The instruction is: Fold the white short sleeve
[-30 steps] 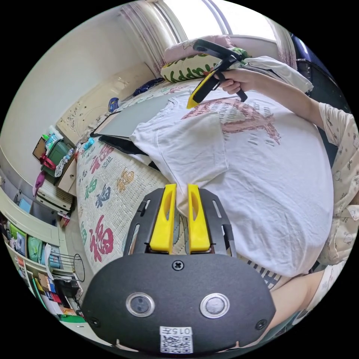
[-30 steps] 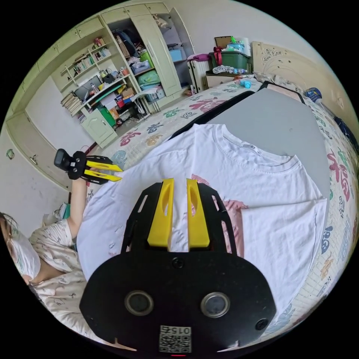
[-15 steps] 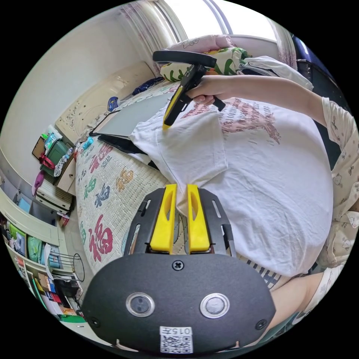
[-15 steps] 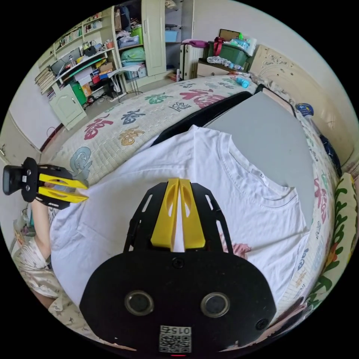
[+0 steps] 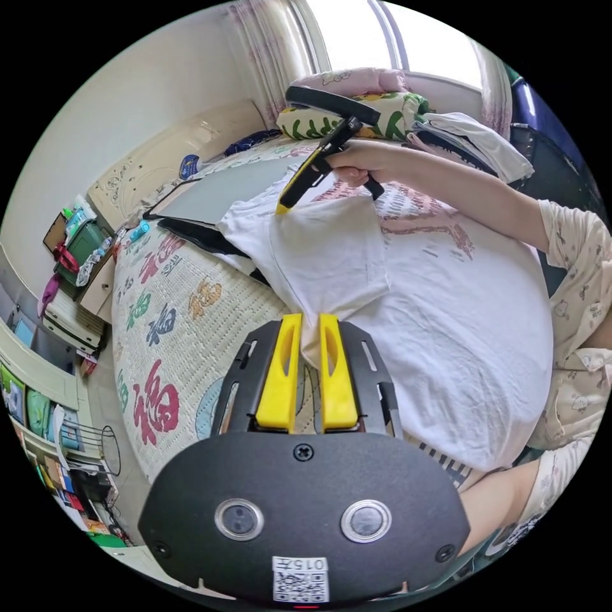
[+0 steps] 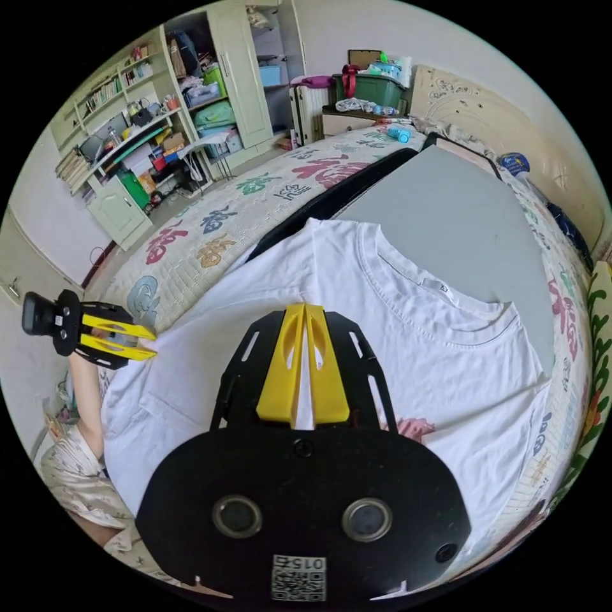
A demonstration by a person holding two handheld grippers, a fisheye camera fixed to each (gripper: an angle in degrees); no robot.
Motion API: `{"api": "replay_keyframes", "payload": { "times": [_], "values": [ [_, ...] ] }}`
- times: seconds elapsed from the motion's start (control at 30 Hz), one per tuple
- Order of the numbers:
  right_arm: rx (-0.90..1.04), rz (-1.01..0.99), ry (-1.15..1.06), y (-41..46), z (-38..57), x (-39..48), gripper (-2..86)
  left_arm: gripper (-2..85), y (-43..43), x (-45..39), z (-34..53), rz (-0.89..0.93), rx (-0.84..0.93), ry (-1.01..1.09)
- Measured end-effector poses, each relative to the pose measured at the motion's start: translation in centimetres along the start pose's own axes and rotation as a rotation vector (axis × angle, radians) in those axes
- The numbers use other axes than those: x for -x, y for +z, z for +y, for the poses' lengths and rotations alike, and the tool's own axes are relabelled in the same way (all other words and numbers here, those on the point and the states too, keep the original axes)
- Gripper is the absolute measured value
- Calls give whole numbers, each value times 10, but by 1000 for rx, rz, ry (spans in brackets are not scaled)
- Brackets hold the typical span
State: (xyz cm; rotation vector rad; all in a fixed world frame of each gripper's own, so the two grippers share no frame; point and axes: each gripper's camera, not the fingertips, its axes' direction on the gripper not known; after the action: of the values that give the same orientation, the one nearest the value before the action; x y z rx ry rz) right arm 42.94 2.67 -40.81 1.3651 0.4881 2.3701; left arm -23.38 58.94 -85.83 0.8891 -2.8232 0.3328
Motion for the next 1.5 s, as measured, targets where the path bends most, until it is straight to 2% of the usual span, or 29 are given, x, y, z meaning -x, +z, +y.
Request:
{"api": "replay_keyframes", "payload": {
  "times": [0.1, 0.2, 0.27, 0.33, 0.4, 0.47, 0.57, 0.7, 0.87, 0.97, 1.1, 1.2, 1.33, 1.5],
  "values": [
    [-118, -131, 33, -31, 13, -36, 5, 45, 0, 32, 21, 32, -29, -55],
    [-296, -213, 220, -84, 34, -107, 48, 53, -5, 72, 44, 55, -86, -147],
    [-551, -349, 421, -125, 74, -183, 60, 51, -23, 118, 72, 46, -257, -297],
    [-659, -326, 480, -138, 92, -225, 70, 51, -32, 155, 102, 86, -393, -420],
    [-556, -201, 499, -137, 82, -256, 76, 50, -36, 184, 133, 164, -507, -500],
    [-361, -32, 406, -118, 58, -271, 82, 50, -37, 208, 151, 261, -588, -515],
    [-220, 103, 336, -86, 35, -276, 98, 50, -40, 216, 152, 226, -585, -500],
    [-193, 121, 303, -47, 16, -277, 110, 50, -34, 227, 140, 198, -523, -484],
    [39, 299, 287, 34, -5, -277, 102, 50, -38, 248, 120, 220, -502, -475],
    [18, 250, 255, 47, 7, -272, 43, 50, -45, 257, 106, 223, -500, -476],
    [11, 272, 228, 51, 33, -256, 7, 48, -58, 266, 84, 223, -502, -476],
    [-133, 280, 177, 9, 86, -209, 0, 44, -78, 271, 63, 162, -515, -490],
    [-245, 206, -55, -85, 233, -85, -3, 50, -121, 258, 29, -24, -564, -500],
    [-241, 126, -213, -133, 480, 36, -5, 121, -147, 230, -47, 66, -531, -384]
  ]
}}
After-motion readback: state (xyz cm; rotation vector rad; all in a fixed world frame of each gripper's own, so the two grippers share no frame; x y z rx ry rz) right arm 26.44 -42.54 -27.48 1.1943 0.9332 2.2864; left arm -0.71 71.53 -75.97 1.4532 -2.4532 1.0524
